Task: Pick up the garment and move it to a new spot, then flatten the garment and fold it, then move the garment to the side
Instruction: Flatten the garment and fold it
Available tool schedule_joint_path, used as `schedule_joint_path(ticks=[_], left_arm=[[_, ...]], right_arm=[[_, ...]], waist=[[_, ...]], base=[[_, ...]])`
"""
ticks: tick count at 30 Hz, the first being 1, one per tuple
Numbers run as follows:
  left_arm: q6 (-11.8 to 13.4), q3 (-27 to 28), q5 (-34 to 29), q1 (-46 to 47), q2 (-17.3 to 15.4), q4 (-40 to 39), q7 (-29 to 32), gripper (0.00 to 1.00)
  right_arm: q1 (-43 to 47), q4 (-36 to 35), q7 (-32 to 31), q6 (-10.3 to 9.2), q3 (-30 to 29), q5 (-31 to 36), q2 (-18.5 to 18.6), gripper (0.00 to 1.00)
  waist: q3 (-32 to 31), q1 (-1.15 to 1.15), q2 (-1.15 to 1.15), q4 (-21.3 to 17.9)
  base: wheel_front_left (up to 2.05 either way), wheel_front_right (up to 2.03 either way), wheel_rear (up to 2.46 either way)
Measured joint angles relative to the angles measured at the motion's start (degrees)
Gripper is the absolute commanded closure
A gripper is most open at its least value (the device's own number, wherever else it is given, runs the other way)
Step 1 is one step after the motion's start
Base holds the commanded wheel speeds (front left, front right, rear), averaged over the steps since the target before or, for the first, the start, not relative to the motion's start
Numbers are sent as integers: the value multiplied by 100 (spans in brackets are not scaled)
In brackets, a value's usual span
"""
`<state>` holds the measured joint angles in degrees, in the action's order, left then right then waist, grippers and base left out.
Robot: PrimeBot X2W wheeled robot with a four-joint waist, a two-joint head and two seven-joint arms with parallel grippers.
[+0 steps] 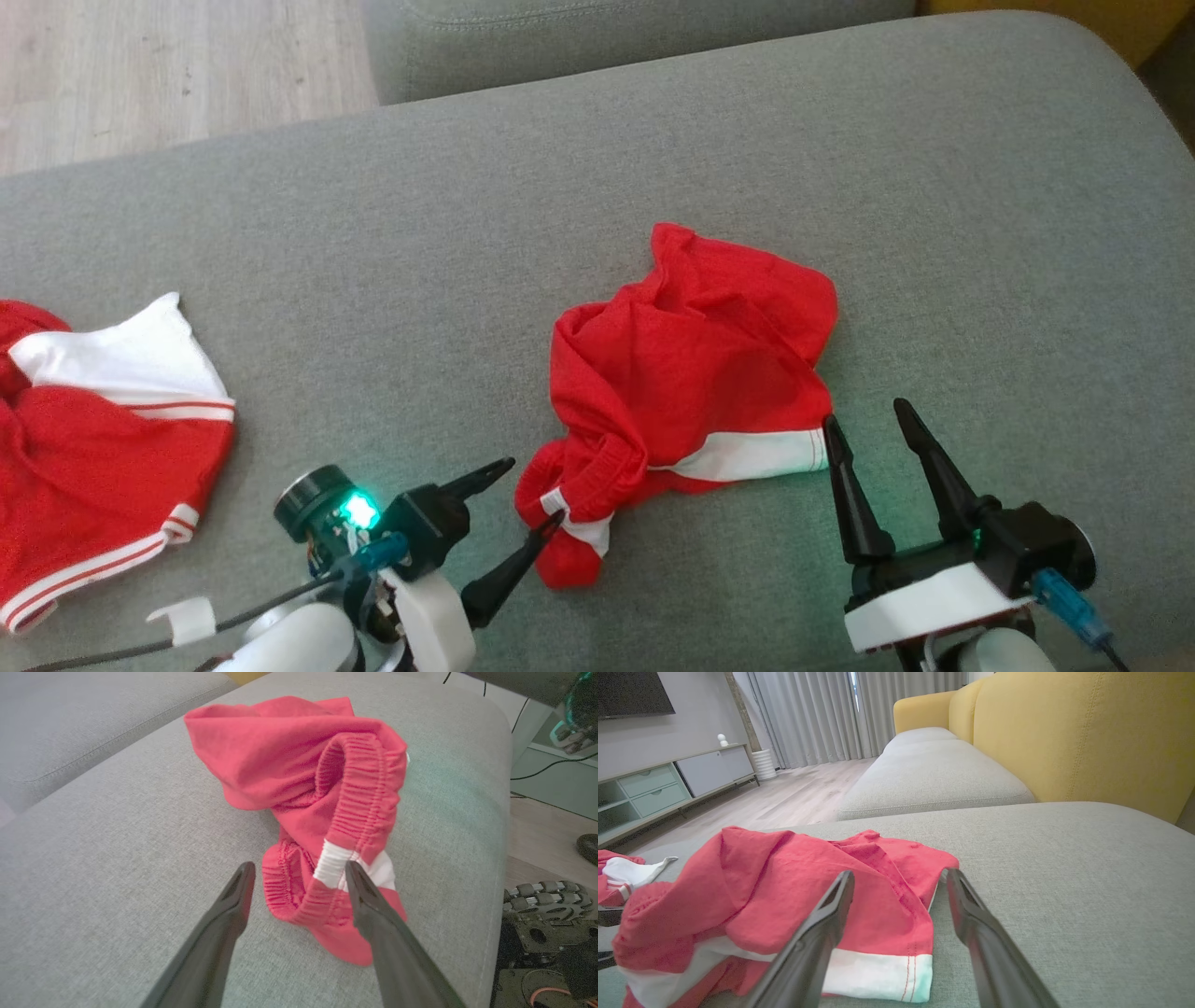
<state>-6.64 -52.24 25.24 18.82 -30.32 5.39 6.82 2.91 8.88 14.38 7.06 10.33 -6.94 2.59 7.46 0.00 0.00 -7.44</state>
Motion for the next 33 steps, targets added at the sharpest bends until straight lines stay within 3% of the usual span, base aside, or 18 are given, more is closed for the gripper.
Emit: schedule_joint_path(ticks=[5, 12, 15, 16, 17, 20, 22, 30, 33], left_arm=[[-47, -194, 73, 147, 44, 212, -86, 0], [-80, -598, 160, 389, 126, 320, -237, 7], [-93, -829, 193, 529, 130, 348, -276, 18], [-93, -938, 272, 588, 129, 359, -294, 38], [-93, -968, 307, 603, 127, 367, -296, 51], [-93, -1093, 385, 644, 118, 396, -294, 72], [-93, -1114, 453, 671, 111, 407, -294, 100], [-90, -1138, 665, 666, -5, 319, -419, 100], [30, -1003, 795, 651, -103, 183, -548, 100]], right_arm=[[-1, -26, 0, 0, -29, 46, 0, 0], [-9, -73, 0, 0, -80, 51, 0, 0], [-9, -71, 0, 0, -90, 94, 0, 0], [-9, -71, 0, 0, -89, 94, 0, 0], [-9, -70, 0, 0, -90, 94, 0, 0], [-9, -68, 0, 0, -87, 94, 0, 0], [-9, -66, 0, 0, -87, 94, 0, 0], [1, 121, 0, 0, -11, 89, 1, 0], [8, 409, 0, 0, 65, 89, -2, 0]], waist=[[42, 0, 0, -26], [67, 0, 0, -22], [65, 0, 0, -16], [58, 0, 0, -15], [51, 0, 0, -14], [35, 0, 0, -15], [18, 0, 0, -11], [-75, 0, 0, 79], [-107, -1, 0, 145]], base=[[0, 0, 0], [0, 0, 0], [0, 0, 0], [0, 0, 0], [0, 0, 0], [0, 0, 0], [0, 0, 0], [0, 0, 0], [0, 0, 0]])
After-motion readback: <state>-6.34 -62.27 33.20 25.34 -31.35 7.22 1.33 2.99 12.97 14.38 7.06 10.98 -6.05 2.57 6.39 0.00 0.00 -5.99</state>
